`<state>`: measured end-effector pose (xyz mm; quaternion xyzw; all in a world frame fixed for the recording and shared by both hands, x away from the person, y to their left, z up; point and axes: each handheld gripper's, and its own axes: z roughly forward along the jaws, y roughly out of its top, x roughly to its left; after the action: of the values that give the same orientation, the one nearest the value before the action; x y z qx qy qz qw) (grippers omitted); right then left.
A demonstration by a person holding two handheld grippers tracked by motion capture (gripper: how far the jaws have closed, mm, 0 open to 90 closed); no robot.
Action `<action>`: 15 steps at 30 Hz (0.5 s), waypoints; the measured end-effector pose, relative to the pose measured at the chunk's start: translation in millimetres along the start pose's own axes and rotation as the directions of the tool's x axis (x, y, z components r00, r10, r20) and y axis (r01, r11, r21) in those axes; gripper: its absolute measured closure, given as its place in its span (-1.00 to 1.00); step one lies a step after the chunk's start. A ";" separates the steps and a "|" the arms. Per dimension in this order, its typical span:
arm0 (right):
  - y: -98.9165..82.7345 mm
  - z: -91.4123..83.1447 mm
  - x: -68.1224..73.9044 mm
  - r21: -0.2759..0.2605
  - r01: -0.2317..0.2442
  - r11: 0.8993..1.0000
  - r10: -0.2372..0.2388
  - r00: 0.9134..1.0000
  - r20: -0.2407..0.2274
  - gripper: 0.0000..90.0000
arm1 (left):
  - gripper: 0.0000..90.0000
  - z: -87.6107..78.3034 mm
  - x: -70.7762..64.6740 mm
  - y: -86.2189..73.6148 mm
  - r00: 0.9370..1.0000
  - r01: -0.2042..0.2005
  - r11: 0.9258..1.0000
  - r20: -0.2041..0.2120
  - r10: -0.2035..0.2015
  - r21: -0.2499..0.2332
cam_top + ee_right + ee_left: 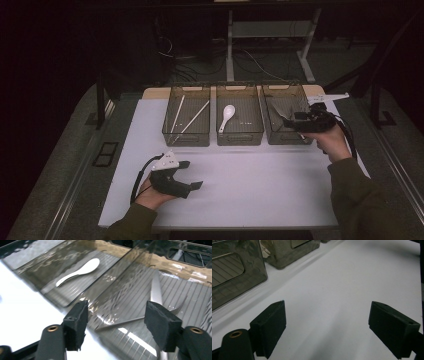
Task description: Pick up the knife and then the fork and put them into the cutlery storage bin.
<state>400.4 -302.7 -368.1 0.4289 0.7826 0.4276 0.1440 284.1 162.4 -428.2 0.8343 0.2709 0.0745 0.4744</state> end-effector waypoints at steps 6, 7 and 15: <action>-23.6 -19.3 23.3 -0.050 0.064 0.997 -0.065 0.998 -0.012 -0.35 | -0.71 -0.8 -0.2 -0.2 1.000 0.001 1.000 -0.003 -0.001 -0.010; -27.8 -21.6 26.4 -0.053 0.062 0.997 -0.063 0.998 -0.020 -0.35 | -0.71 -0.9 -0.1 -0.2 1.000 0.001 1.000 -0.003 -0.001 -0.011; -62.0 -34.2 49.1 -0.079 0.054 0.995 -0.058 0.997 -0.044 -0.44 | -0.76 -1.7 -1.3 0.6 1.000 -0.003 1.000 -0.002 0.003 -0.015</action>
<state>317.2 -298.9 -390.0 0.3908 0.7803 0.4632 0.1543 282.5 162.8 -426.6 0.8309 0.2698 0.0782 0.4802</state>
